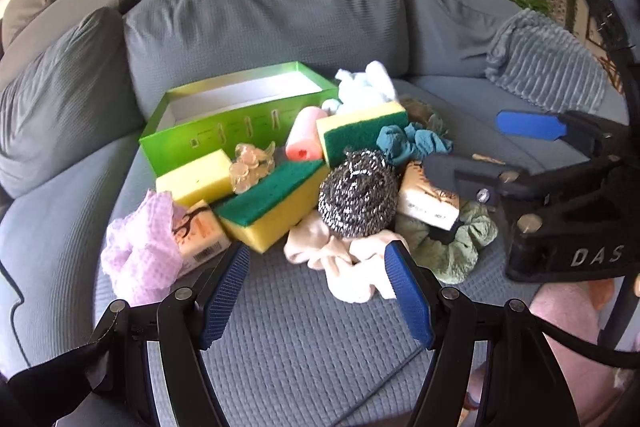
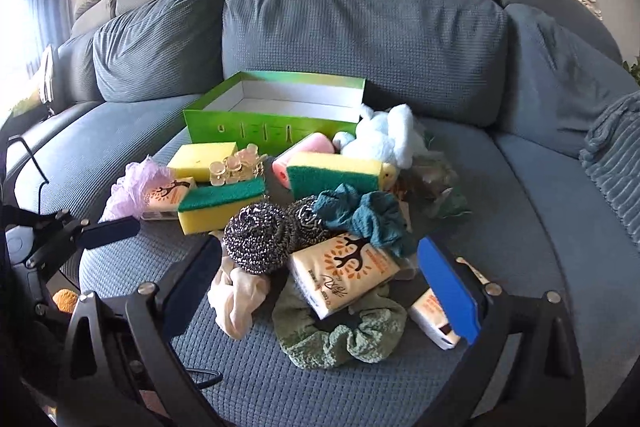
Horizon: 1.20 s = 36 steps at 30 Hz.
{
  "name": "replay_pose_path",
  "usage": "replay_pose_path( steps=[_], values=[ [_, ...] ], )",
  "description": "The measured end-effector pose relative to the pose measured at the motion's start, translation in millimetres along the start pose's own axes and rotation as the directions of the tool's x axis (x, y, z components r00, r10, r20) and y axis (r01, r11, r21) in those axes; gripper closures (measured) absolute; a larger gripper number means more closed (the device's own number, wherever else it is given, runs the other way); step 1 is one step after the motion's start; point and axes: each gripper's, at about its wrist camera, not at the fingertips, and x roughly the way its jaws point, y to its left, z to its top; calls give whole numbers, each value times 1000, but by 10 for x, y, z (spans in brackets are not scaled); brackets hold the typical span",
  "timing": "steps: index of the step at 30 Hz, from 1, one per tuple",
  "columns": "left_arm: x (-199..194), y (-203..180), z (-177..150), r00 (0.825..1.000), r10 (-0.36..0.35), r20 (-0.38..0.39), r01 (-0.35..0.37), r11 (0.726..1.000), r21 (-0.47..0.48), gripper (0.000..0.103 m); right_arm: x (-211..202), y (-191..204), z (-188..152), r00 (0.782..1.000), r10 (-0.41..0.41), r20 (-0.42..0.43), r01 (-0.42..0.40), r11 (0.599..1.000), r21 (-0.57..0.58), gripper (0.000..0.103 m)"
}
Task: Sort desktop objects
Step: 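Close the right gripper on a silver steel wool scrubber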
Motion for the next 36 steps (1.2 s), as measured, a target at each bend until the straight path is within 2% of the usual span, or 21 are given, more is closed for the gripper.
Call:
replay_pose_path(
  steps=[12, 19, 36],
  values=[
    [265, 129, 136, 996, -83, 15, 83, 996, -10, 32, 380, 1, 67, 996, 80, -45, -78, 996, 39, 4],
    [404, 171, 175, 995, -101, -9, 101, 995, -22, 32, 582, -30, 60, 989, 118, -90, -110, 991, 81, 4],
    [496, 184, 223, 988, -153, -24, 152, 988, -37, 32, 715, -54, 67, 980, 159, -119, -143, 981, 128, 4]
  ],
)
